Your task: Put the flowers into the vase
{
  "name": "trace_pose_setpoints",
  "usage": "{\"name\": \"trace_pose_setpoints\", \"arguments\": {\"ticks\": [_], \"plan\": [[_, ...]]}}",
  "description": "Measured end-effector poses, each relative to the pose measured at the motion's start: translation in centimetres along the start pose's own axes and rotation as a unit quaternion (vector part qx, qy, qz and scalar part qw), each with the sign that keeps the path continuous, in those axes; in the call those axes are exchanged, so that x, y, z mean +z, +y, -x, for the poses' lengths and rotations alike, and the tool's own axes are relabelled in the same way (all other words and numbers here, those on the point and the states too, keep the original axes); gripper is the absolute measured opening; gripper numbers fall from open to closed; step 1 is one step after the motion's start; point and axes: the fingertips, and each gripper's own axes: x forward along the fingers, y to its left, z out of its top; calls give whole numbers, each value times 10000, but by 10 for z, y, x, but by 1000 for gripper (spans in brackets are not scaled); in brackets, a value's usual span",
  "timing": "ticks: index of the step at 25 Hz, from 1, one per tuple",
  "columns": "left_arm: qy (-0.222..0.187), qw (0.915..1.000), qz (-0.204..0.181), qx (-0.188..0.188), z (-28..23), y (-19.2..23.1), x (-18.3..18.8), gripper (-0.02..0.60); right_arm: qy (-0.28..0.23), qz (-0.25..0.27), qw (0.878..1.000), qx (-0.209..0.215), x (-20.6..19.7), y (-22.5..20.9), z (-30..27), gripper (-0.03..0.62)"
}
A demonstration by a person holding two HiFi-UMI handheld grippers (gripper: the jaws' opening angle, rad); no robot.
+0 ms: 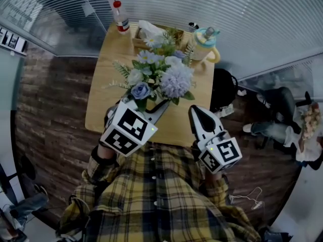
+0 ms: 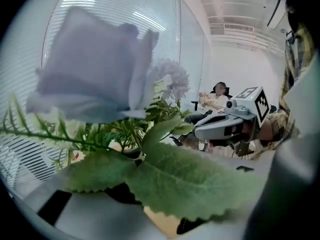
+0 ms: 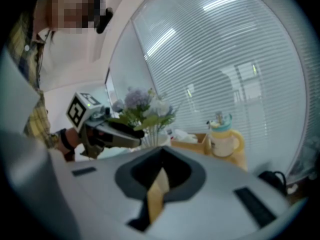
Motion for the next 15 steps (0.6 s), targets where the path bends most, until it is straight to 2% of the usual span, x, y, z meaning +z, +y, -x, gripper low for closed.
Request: {"name": "trace_pose_setpoints", "arguments": {"ticks": [4, 11, 15], "plan": [[279, 9996, -54, 18, -1, -4, -12, 172, -9, -25, 10000, -29, 0, -1, 2, 12], [436, 9987, 5, 260, 1, 1, -22, 172, -4, -47, 10000, -44, -4, -2, 5, 12], [447, 9986, 141, 252, 3, 1, -27, 172, 33, -68, 10000, -28, -7, -3, 5, 12]]}}
